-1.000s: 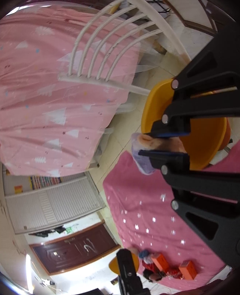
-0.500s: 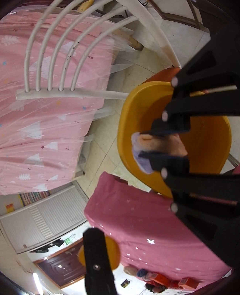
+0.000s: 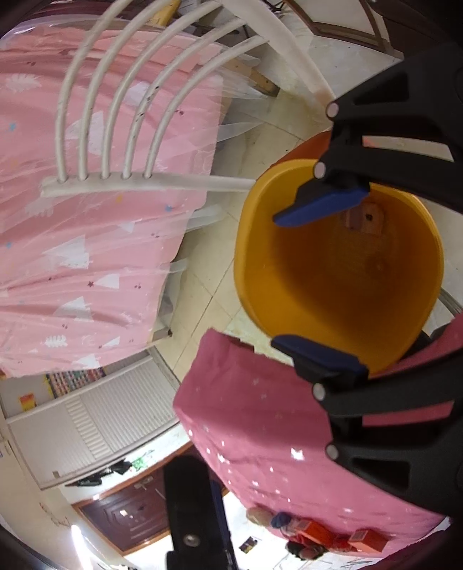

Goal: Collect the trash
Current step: 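Move both open tools back over the table items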

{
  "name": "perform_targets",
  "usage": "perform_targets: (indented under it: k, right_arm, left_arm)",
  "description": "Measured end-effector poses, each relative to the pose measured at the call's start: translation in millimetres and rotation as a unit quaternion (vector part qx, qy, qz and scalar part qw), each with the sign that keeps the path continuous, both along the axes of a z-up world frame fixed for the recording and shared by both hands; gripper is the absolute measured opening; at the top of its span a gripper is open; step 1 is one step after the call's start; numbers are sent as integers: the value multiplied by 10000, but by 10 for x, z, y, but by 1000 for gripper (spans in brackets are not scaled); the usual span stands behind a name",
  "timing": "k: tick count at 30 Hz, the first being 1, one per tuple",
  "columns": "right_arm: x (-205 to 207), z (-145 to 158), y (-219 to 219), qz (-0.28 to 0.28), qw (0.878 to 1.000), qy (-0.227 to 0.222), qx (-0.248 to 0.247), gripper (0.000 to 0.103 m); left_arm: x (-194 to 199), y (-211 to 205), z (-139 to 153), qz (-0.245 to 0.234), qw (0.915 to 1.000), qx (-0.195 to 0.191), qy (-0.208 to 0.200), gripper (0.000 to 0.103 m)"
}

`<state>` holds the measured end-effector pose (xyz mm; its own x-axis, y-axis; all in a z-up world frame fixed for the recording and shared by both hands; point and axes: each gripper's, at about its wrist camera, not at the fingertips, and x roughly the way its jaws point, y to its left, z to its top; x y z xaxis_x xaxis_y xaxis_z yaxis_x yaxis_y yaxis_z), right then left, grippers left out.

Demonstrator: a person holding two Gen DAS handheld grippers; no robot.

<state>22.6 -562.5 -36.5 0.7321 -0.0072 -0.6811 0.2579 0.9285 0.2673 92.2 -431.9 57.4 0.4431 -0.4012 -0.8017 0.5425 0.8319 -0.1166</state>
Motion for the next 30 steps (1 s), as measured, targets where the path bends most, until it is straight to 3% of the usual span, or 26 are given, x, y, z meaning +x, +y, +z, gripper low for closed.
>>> perform_targets:
  k: [9, 13, 30]
  right_arm:
    - [-69, 431, 604, 501, 9976, -366, -314, 65]
    - [-77, 567, 908, 768, 9952, -465, -391, 72]
    - [38, 740, 2273, 2084, 9759, -465, -439, 73]
  left_arm:
    - [-40, 631, 351, 298, 9992, -242, -127, 65]
    - [-41, 1007, 480, 525, 9978, -271, -285, 69]
    - [-21, 2987, 691, 1756, 9811, -58, -817, 75]
